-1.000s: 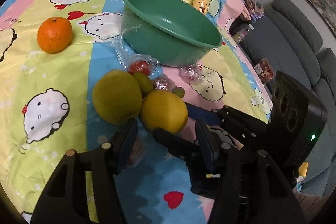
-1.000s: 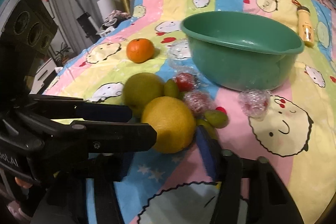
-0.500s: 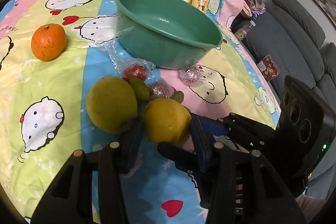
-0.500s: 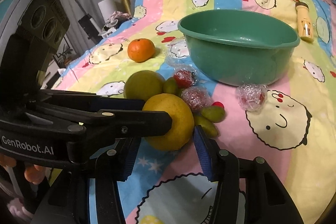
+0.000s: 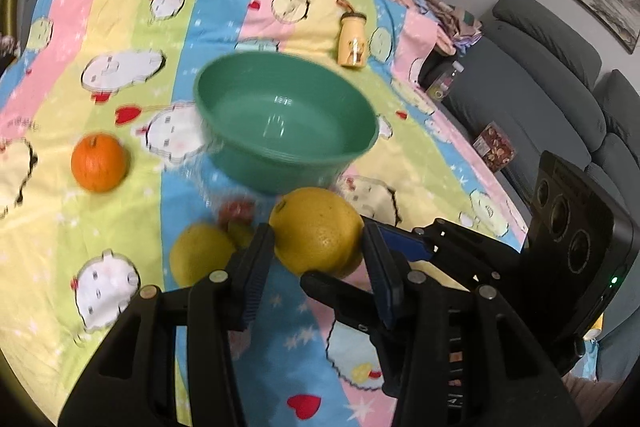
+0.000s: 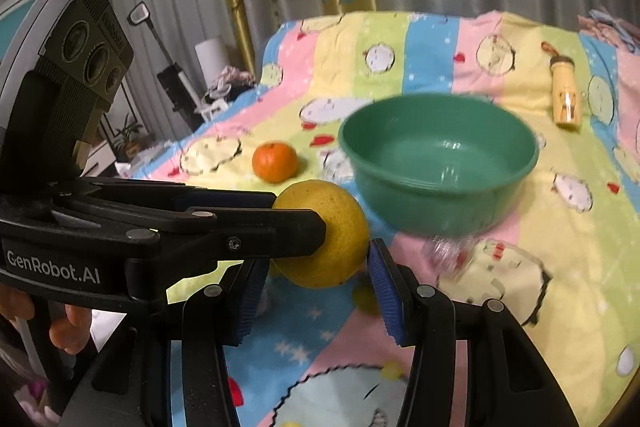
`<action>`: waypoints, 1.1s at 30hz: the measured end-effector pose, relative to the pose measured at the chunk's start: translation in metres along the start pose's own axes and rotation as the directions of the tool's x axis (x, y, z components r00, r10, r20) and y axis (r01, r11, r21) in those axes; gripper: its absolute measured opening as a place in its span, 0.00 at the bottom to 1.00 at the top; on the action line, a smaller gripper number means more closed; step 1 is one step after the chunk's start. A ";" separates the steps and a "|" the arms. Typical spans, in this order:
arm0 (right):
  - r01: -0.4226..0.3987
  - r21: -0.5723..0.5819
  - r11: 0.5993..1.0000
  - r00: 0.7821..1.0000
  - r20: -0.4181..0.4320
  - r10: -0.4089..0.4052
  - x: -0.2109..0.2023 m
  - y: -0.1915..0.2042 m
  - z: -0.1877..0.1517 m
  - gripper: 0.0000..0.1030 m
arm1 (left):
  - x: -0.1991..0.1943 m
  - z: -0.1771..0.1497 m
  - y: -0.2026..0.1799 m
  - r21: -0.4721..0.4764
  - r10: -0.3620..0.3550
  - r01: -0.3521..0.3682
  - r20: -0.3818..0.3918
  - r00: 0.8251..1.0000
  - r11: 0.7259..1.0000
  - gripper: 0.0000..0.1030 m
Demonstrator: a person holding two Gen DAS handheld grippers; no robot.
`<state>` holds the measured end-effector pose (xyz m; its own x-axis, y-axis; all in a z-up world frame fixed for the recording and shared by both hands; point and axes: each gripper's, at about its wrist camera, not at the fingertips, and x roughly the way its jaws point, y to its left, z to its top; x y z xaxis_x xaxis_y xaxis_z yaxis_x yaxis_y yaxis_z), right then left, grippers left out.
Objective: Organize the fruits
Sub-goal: 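Carry the yellow citrus over the green basin and release it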
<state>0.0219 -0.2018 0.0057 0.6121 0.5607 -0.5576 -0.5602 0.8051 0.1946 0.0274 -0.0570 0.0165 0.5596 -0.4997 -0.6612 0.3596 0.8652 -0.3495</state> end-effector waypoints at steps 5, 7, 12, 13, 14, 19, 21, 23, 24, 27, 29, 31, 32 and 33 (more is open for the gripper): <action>0.014 -0.007 1.000 0.998 0.062 -0.013 -0.006 -0.009 0.027 0.51 | -0.003 0.030 -0.006 0.028 0.000 -0.002 0.048 0.999 1.000 0.44; 0.018 -0.005 1.000 0.996 0.084 -0.017 -0.006 -0.014 0.038 0.51 | -0.002 0.041 -0.007 0.037 0.004 -0.006 0.065 0.998 0.999 0.44; 0.019 0.004 1.000 0.994 0.109 -0.020 0.004 -0.030 0.056 0.51 | 0.011 0.068 0.000 0.008 -0.010 0.010 0.070 0.998 1.000 0.44; 0.021 0.010 1.000 0.994 0.109 -0.022 0.008 -0.034 0.058 0.51 | 0.016 0.072 0.003 0.000 -0.013 0.013 0.068 0.998 1.000 0.44; 0.023 0.012 1.000 0.994 0.108 -0.024 0.012 -0.037 0.060 0.51 | 0.021 0.075 0.004 -0.003 -0.012 0.012 0.064 0.998 1.000 0.44; 0.035 0.033 0.999 0.995 0.087 -0.038 0.033 -0.056 0.063 0.51 | 0.045 0.085 0.014 -0.039 -0.022 0.023 0.042 0.999 0.999 0.44; 0.034 0.051 0.998 0.997 0.070 -0.037 0.041 -0.064 0.062 0.51 | 0.055 0.087 0.018 -0.057 -0.028 0.029 0.023 0.999 0.998 0.44; 0.041 0.062 0.997 0.998 0.045 -0.044 0.048 -0.070 0.060 0.51 | 0.064 0.087 0.019 -0.061 -0.024 0.024 0.003 1.000 0.998 0.44; 0.045 0.066 0.997 0.998 0.033 -0.047 0.051 -0.072 0.059 0.51 | 0.068 0.087 0.019 -0.061 -0.021 0.021 -0.006 1.000 0.998 0.44; 0.059 0.072 0.996 0.998 0.000 -0.059 0.059 -0.076 0.056 0.51 | 0.077 0.086 0.022 -0.074 -0.021 0.020 -0.022 1.000 0.997 0.44; 0.066 0.074 0.995 0.998 -0.015 -0.065 0.061 -0.078 0.055 0.51 | 0.081 0.085 0.023 -0.083 -0.027 0.025 -0.029 0.999 0.996 0.44; 0.075 0.073 0.994 0.997 -0.024 -0.074 0.062 -0.078 0.053 0.51 | 0.084 0.085 0.024 -0.086 -0.030 0.026 -0.034 0.999 0.996 0.44; 0.082 0.072 0.994 0.996 -0.027 -0.080 0.063 -0.078 0.053 0.51 | 0.085 0.086 0.024 -0.087 -0.027 0.023 -0.034 0.999 0.996 0.42; 0.088 0.072 0.993 0.996 -0.024 -0.087 0.063 -0.078 0.053 0.51 | 0.085 0.086 0.023 -0.086 -0.018 0.015 -0.034 0.999 0.996 0.42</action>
<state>0.1338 -0.2193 -0.0018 0.6451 0.4839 -0.5914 -0.4623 0.8634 0.2022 0.1474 -0.0832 0.0086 0.5269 -0.5139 -0.6770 0.3026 0.8577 -0.4156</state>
